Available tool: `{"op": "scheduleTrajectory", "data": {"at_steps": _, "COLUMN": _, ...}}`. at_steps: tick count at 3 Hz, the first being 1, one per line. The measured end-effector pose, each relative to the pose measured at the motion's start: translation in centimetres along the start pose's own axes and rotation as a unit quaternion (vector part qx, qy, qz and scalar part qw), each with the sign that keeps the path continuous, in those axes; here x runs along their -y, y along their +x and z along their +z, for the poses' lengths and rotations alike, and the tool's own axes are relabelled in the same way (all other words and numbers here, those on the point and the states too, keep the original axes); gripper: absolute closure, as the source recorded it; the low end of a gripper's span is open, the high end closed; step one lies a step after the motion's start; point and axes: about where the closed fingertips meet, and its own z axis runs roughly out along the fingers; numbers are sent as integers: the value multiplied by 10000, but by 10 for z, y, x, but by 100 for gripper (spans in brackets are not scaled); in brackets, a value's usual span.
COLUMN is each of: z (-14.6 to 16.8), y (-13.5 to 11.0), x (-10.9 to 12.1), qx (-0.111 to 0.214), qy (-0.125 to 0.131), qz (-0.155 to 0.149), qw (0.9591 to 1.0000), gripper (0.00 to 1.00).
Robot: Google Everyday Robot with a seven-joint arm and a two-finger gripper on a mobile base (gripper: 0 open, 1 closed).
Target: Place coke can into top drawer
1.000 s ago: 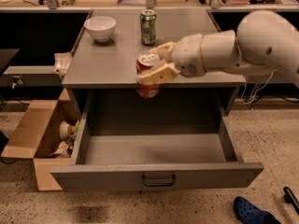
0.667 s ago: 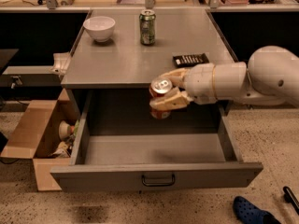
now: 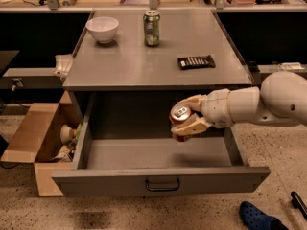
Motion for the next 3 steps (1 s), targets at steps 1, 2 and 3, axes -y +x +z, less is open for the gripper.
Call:
{"op": "scheduleTrajectory", "data": {"at_steps": 1, "z": 2, "y": 3, "x": 0, "qx": -30, "qy": 4, "qz": 27, "qw": 10000, "gripper": 100}}
{"op": "scheduleTrajectory", "data": {"at_steps": 2, "z": 15, "y": 35, "x": 0, "qx": 130, "qy": 100, "qz": 267, "qw": 9995, "gripper": 100}}
{"op": "scheduleTrajectory", "data": {"at_steps": 3, "z": 46, "y": 86, "x": 3, "qx": 347, "qy": 127, "qz": 707, "qw": 9968, "gripper": 100}}
